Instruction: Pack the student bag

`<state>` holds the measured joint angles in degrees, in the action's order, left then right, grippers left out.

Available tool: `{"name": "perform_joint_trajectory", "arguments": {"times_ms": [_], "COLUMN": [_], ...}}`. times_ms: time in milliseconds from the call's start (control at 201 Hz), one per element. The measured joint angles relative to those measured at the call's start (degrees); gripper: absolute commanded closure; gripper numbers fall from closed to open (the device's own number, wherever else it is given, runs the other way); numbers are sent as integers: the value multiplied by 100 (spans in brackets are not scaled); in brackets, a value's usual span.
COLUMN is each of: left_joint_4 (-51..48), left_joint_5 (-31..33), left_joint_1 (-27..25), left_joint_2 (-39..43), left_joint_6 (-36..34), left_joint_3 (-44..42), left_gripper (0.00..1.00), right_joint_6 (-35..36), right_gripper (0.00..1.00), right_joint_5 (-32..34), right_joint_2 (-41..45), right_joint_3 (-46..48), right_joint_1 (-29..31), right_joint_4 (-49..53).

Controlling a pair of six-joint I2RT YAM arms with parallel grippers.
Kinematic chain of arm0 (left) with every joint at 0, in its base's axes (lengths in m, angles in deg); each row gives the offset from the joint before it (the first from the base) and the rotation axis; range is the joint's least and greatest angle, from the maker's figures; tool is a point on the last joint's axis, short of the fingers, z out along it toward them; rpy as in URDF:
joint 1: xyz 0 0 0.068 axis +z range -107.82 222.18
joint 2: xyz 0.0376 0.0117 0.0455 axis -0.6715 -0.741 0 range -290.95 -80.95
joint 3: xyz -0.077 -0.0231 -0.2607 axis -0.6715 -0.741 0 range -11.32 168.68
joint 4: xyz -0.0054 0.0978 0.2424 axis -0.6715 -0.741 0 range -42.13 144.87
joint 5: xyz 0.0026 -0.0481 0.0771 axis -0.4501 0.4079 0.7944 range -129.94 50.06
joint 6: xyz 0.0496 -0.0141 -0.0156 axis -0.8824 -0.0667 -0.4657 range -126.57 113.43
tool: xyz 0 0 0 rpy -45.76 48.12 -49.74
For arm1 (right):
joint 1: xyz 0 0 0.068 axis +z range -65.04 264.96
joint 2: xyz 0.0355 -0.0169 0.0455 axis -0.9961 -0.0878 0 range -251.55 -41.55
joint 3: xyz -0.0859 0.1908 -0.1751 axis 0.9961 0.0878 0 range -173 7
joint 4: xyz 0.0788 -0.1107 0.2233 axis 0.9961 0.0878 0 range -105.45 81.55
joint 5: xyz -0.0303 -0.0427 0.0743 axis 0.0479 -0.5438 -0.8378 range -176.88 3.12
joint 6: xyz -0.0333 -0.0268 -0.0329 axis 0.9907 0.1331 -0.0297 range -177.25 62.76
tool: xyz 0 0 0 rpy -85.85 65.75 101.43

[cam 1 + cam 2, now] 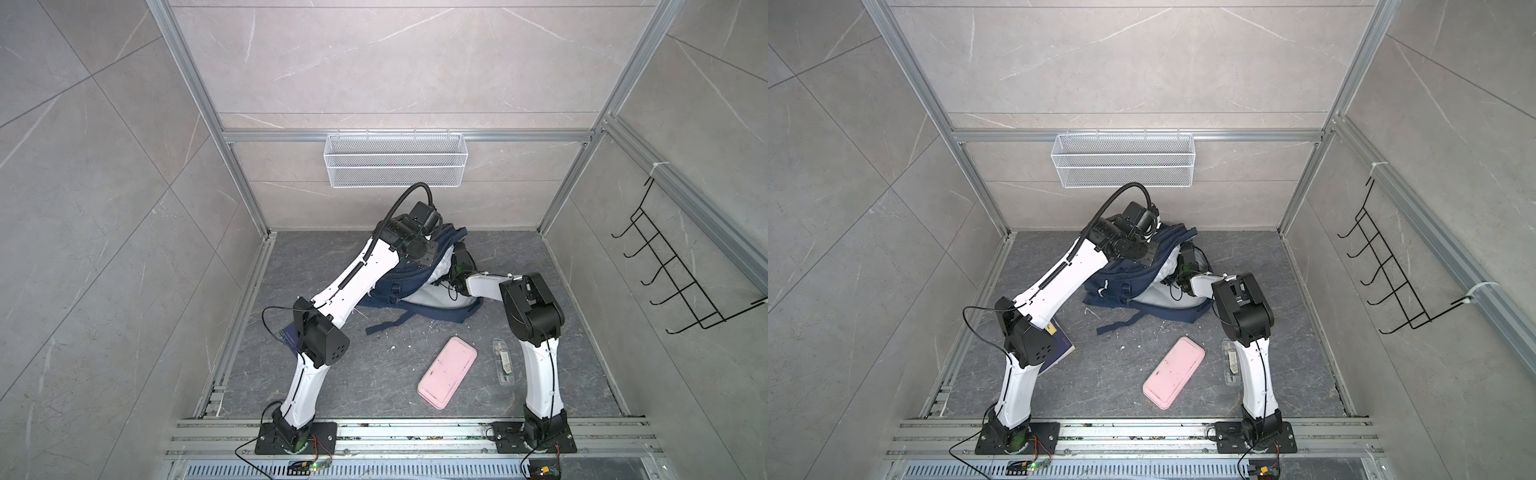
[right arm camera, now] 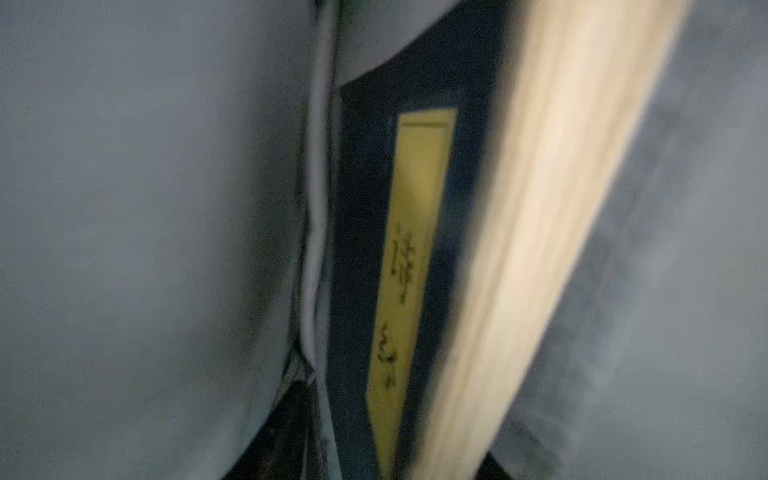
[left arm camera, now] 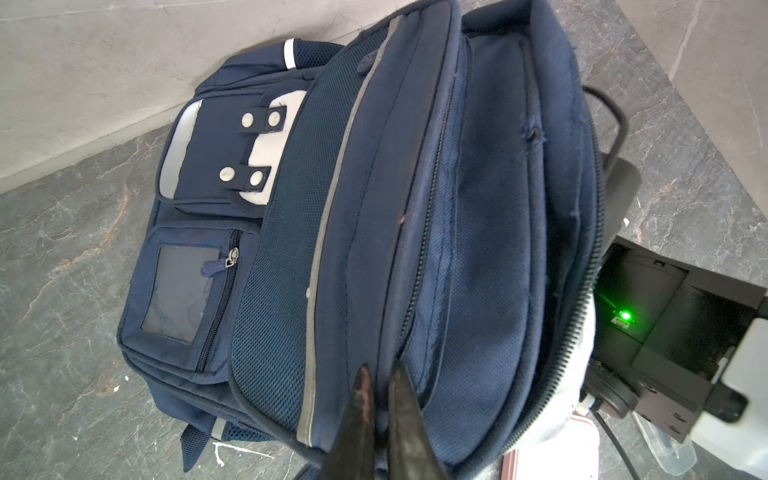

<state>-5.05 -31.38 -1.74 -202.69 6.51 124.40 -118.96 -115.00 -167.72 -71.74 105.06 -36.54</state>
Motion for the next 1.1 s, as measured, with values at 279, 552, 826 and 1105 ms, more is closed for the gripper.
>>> {"name": "perform_joint_trajectory", "arguments": {"times_ms": [279,552,826,1105], "left_joint_4": [15,37,164,354], "left_joint_5": [-13,-17,-136,-179], "left_joint_1": [22,26,0,-162], "left_joint_2": [11,11,11,-92], "left_joint_6": [0,0,94,249], "left_joint_3": [-33,-66,-295,-529], "left_gripper": [100,100,100,100], "right_joint_6": [605,1152,1711,2061], "right_gripper": [24,24,26,29], "right_joint_5": [238,509,693,782], "right_joint_2": [739,1860,3624,5519], "right_joint_3": [341,955,2140,3027], "right_joint_1": [-44,-424,-638,-684], "right_joint_4": [892,1847,2616,3265]}}
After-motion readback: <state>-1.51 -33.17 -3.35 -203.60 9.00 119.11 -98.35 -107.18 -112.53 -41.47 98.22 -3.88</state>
